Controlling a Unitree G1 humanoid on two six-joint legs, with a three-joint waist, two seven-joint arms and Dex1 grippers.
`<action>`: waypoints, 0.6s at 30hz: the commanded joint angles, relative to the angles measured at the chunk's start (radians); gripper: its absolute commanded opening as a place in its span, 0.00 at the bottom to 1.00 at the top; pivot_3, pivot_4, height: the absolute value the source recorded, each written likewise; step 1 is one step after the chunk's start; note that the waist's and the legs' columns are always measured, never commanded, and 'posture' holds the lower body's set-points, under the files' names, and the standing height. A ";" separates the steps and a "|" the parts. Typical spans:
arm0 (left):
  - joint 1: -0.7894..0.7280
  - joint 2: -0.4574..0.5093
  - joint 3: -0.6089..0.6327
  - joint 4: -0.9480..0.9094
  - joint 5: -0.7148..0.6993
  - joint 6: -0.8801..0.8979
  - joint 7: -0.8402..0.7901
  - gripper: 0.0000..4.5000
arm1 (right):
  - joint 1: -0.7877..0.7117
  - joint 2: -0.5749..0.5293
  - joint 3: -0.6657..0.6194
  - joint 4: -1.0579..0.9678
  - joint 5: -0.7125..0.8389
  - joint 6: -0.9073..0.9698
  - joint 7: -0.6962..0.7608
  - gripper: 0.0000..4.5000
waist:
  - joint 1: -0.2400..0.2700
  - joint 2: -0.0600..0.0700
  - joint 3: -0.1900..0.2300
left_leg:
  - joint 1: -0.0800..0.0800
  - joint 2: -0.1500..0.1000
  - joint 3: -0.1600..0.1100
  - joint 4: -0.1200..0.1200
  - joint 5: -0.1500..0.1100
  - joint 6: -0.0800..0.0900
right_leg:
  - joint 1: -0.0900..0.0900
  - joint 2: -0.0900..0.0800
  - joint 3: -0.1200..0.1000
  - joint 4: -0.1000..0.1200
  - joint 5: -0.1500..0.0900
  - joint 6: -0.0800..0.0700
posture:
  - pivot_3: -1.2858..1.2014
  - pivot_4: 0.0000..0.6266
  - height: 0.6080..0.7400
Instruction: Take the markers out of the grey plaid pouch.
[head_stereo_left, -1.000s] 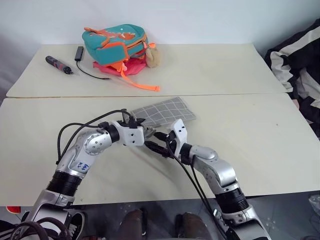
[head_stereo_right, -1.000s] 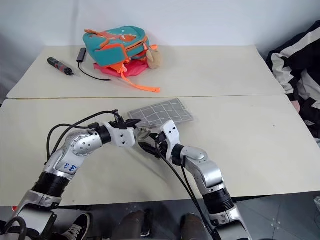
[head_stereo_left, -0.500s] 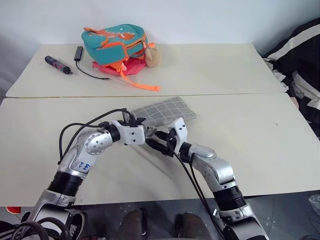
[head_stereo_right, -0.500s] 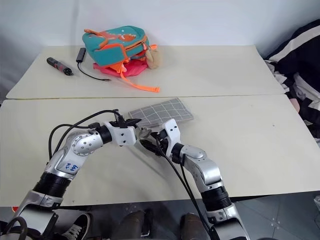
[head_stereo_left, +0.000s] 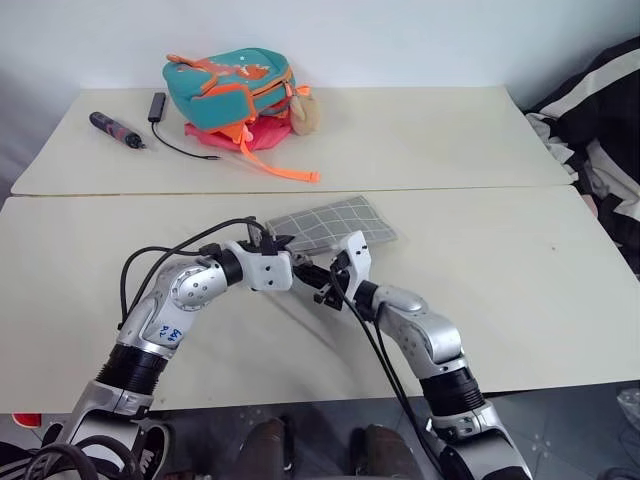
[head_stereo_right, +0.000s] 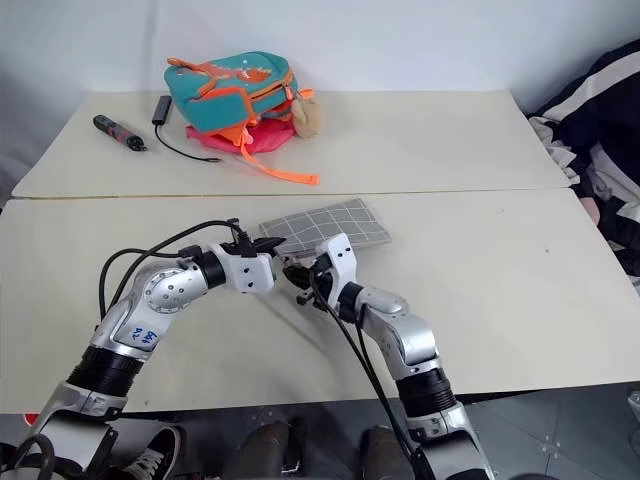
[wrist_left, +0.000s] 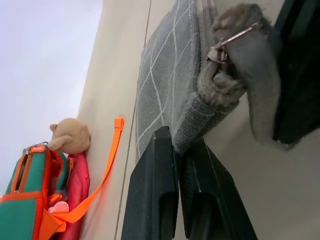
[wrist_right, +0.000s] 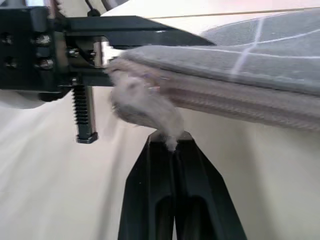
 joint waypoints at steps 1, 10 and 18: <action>0.010 0.005 0.015 -0.036 -0.025 -0.007 0.004 0.00 | 0.014 -0.022 -0.025 -0.044 0.024 -0.014 0.015 0.00 | 0.000 0.000 0.000 | 0.000 0.000 0.000 0.000 0.000 0.000 | 0.000 0.000 0.000 0.000 0.000 0.000 | 0.52 0.24 1.00; 0.040 0.063 0.046 0.010 -0.096 -0.057 -0.019 0.00 | 0.055 -0.228 -0.060 -0.118 0.048 0.002 0.135 0.00 | 0.001 0.000 0.000 | 0.000 0.000 0.000 0.000 0.000 0.000 | 0.000 -0.001 0.000 -0.001 0.000 0.000 | 0.52 0.24 1.00; 0.080 0.122 0.072 0.058 -0.202 -0.138 -0.067 0.00 | 0.014 -0.404 -0.131 -0.036 0.030 -0.045 0.207 0.00 | 0.003 0.000 0.000 | 0.000 0.001 0.001 0.000 0.000 0.000 | 0.000 -0.002 0.000 -0.002 0.000 0.000 | 0.52 0.24 1.00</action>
